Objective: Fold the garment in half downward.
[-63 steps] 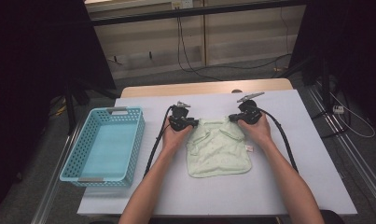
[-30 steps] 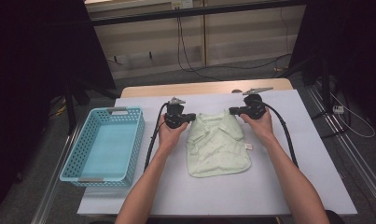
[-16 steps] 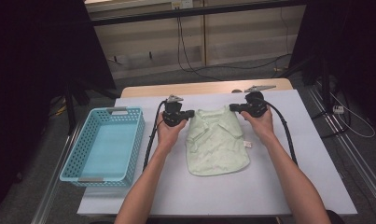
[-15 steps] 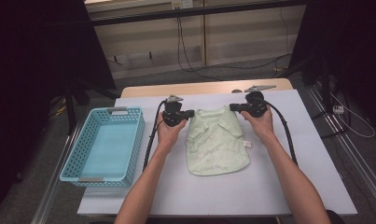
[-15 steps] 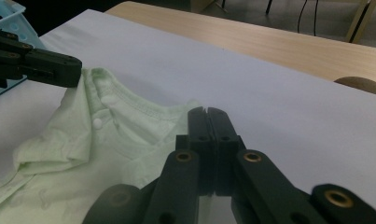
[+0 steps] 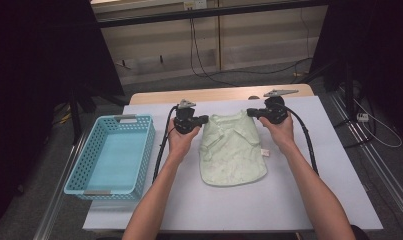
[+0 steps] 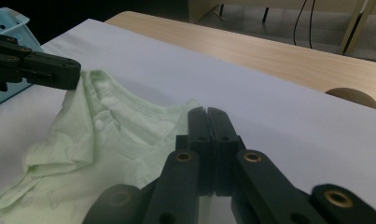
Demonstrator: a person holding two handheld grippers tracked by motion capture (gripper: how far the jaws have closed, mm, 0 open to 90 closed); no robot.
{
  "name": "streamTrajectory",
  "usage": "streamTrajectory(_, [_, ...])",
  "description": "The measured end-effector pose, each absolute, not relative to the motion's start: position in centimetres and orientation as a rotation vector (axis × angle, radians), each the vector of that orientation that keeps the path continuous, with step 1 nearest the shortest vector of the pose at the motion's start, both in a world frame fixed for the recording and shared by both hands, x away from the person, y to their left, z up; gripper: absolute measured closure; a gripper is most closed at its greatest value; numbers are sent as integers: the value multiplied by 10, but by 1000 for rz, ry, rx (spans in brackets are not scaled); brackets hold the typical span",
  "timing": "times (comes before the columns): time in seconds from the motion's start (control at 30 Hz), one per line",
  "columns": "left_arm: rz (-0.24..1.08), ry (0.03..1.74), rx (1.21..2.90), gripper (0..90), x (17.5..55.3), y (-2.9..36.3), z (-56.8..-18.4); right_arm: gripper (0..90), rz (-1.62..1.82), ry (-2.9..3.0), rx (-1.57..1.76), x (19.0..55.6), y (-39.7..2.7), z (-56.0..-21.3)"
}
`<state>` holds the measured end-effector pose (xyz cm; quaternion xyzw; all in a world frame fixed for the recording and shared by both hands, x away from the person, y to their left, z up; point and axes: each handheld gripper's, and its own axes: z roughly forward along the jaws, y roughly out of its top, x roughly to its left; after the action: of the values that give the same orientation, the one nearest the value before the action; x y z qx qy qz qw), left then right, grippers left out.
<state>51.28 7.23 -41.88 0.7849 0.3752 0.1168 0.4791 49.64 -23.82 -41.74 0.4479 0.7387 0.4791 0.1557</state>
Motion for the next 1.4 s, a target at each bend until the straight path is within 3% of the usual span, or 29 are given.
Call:
streamTrajectory(0.83, [358,871,1885,895,515,71,-396,900,1411,2035,1269,499,-242,-399])
streamTrajectory(1.4, [332,831,1896,895,499,65,-400,900,1461,2037,1274,488,-247,-407])
